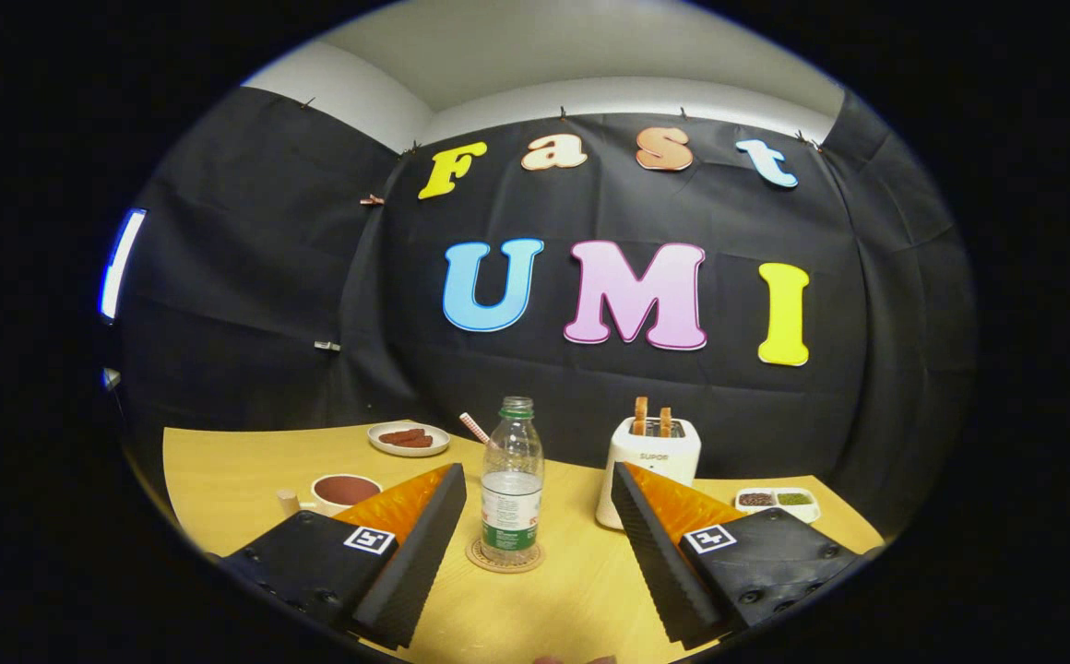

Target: Take the bottle from table, then pour the juice into the cup, finally place the bottle on the coaster

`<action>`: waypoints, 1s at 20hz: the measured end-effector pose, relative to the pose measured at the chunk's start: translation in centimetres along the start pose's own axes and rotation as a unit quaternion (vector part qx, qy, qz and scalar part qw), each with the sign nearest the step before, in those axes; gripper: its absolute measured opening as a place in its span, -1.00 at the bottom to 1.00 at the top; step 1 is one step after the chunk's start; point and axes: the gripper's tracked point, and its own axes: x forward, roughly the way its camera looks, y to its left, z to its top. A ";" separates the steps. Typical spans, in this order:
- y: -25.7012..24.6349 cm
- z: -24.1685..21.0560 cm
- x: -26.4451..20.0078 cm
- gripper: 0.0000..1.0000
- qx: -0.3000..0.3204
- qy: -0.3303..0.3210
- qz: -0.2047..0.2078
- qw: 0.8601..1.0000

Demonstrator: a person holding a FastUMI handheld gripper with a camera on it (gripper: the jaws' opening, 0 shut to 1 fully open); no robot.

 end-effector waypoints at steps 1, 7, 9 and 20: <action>-0.9 0.3 -0.9 0.95 -0.004 -0.002 -0.003 1.000; -5.6 -0.5 -5.3 0.95 -0.015 0.010 -0.023 1.000; -6.5 -0.8 -6.2 0.95 -0.015 0.010 -0.029 0.999; -7.2 0.0 -8.1 0.95 0.002 0.002 -0.026 1.000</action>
